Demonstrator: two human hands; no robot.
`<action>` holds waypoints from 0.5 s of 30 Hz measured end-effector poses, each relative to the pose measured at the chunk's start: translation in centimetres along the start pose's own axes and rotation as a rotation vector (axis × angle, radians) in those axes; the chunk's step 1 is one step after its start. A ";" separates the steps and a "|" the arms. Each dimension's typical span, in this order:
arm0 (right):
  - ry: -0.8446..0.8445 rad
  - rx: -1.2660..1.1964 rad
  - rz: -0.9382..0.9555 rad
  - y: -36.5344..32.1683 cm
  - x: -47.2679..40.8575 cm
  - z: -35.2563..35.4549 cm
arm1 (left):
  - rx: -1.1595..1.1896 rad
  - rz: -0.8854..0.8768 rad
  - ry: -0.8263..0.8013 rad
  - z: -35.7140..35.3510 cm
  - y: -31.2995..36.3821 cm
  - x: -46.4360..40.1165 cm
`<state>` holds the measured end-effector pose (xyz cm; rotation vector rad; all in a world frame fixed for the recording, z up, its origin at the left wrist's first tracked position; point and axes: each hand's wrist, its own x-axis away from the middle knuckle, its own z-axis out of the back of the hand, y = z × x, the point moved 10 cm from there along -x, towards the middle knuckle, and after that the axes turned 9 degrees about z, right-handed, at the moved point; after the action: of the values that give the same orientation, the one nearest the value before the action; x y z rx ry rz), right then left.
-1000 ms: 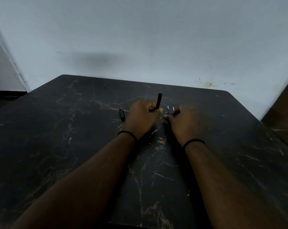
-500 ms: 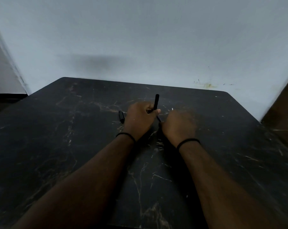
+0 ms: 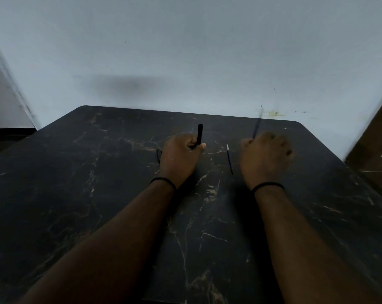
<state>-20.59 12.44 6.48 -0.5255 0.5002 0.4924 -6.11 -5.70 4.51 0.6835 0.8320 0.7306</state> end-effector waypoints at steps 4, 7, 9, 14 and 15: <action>-0.180 -0.084 -0.205 5.2 -0.3 -2.7 | 0.004 0.003 -0.009 0.0 -0.1 0.0; -0.208 -0.196 -0.164 4.0 -0.2 -3.8 | 0.002 0.010 -0.011 0.0 -0.2 0.0; -0.224 -0.236 -0.102 2.4 -0.2 -4.1 | 0.004 0.021 -0.014 0.0 -0.3 0.1; -0.190 -0.339 0.016 -0.1 -0.3 -4.8 | -0.002 0.024 -0.023 0.0 -0.2 0.0; -0.135 -0.363 0.012 0.0 -0.4 -4.4 | -0.002 0.022 -0.026 -0.1 -0.2 0.0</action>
<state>-22.28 9.84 3.39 -0.8306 0.2845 0.6304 -6.11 -5.83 4.30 0.7004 0.8007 0.7407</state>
